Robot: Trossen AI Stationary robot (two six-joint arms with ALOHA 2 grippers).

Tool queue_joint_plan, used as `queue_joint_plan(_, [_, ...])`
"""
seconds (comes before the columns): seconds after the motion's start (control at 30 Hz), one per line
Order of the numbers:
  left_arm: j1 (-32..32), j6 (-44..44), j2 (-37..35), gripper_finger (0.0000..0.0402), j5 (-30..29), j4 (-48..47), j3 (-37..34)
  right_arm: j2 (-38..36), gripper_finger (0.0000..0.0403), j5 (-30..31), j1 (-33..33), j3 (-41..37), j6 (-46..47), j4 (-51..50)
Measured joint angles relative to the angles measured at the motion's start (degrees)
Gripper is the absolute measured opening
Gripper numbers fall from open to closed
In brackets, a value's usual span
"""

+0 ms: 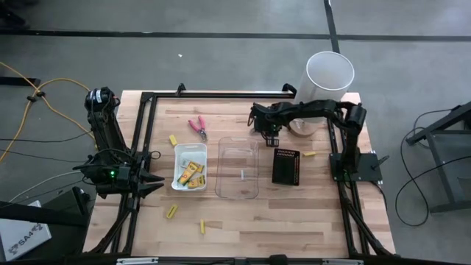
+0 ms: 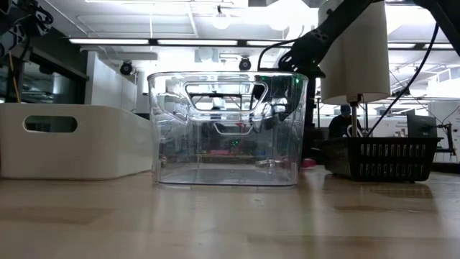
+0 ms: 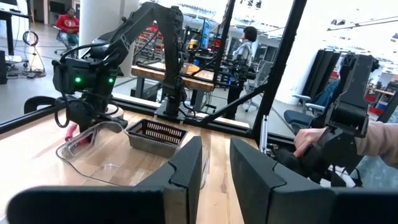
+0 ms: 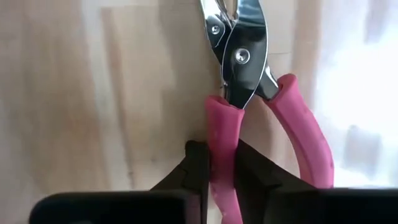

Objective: Pick & Place School Supplies
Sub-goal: Put the pink punch plier into the transparent bin

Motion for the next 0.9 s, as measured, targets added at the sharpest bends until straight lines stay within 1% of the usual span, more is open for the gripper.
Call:
queue_joint_plan(0.2, [0.00, 0.00, 0.01, 0.0081, 0.00, -0.03, 0.00, -3.49, 0.0045, 1.69, -0.09, 0.72, 2.68, 3.01])
queue_joint_plan(0.3, [0.00, 0.00, 0.00, 0.0081, 0.00, 0.00, 0.00, -4.67, 0.0045, 1.06, 0.22, 2.22, 2.89, 3.26])
queue_joint_plan(0.37, [0.00, -0.02, 0.02, 0.0081, 0.05, -0.01, 0.00, -5.81, 0.0041, -0.45, 0.41, 3.34, 2.90, 3.75])
queue_joint_plan(0.6, [0.02, -0.02, 0.02, 0.0081, 0.09, 0.00, 0.00, -6.36, 0.0043, -1.39, 3.37, 8.41, 2.80, 5.03])
queue_joint_plan(0.67, [0.00, -0.02, 0.00, 0.0081, 0.09, 0.00, 0.00, -6.40, 0.0042, -1.74, 4.56, 9.58, 2.73, 6.75])
queue_joint_plan(0.9, [0.00, -0.02, 0.02, 0.0081, 0.13, -0.02, 0.00, -6.47, 0.0042, -1.92, 9.05, 14.42, 2.86, 6.91])
